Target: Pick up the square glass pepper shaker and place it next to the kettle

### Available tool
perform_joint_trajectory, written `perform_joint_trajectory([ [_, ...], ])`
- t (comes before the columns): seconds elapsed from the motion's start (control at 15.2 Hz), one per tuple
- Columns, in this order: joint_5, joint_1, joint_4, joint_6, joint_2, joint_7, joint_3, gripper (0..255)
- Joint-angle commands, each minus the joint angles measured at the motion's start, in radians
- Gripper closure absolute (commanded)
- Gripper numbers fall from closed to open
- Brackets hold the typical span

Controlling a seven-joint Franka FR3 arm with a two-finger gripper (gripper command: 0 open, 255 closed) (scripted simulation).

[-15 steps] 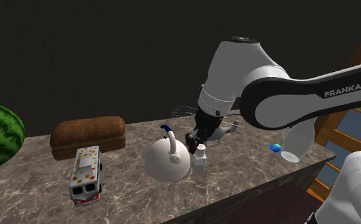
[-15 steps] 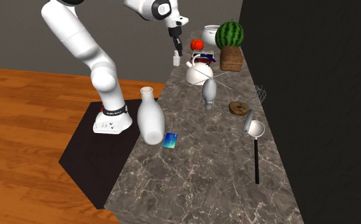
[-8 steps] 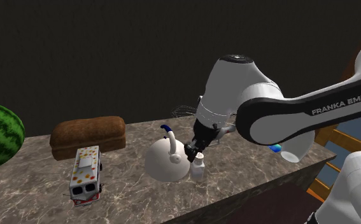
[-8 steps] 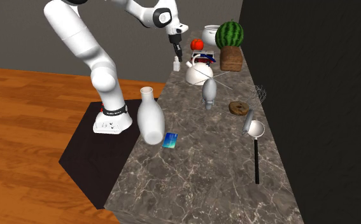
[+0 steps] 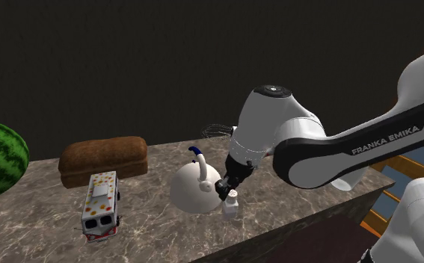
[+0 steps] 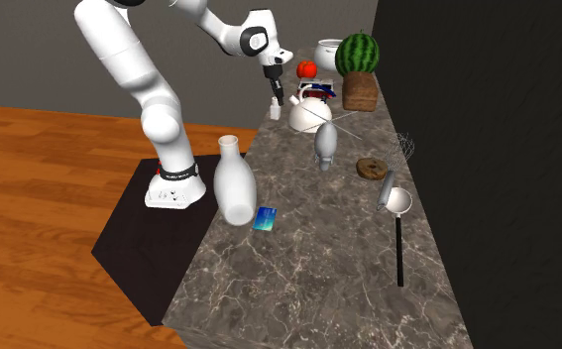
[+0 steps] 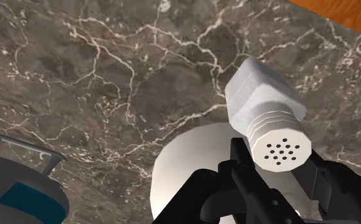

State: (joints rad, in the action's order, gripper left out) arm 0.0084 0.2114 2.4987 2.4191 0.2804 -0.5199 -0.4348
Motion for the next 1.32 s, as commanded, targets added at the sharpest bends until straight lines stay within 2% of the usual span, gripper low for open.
perform_joint_trajectory([
  [0.0,-0.01,-0.005,0.016,0.033,-0.018,-0.008,-0.005,255],
  [0.13,-0.024,-0.011,0.031,0.07,-0.041,-0.022,-0.013,255],
  [0.66,-0.024,-0.01,0.031,0.07,-0.041,-0.022,-0.013,255],
  [0.73,-0.024,-0.01,0.031,0.07,-0.041,-0.022,-0.013,0],
  [1.06,-0.024,-0.01,0.031,0.07,-0.041,-0.022,-0.013,0],
  [1.25,0.023,0.013,0.001,-0.043,0.047,0.013,0.007,0],
])
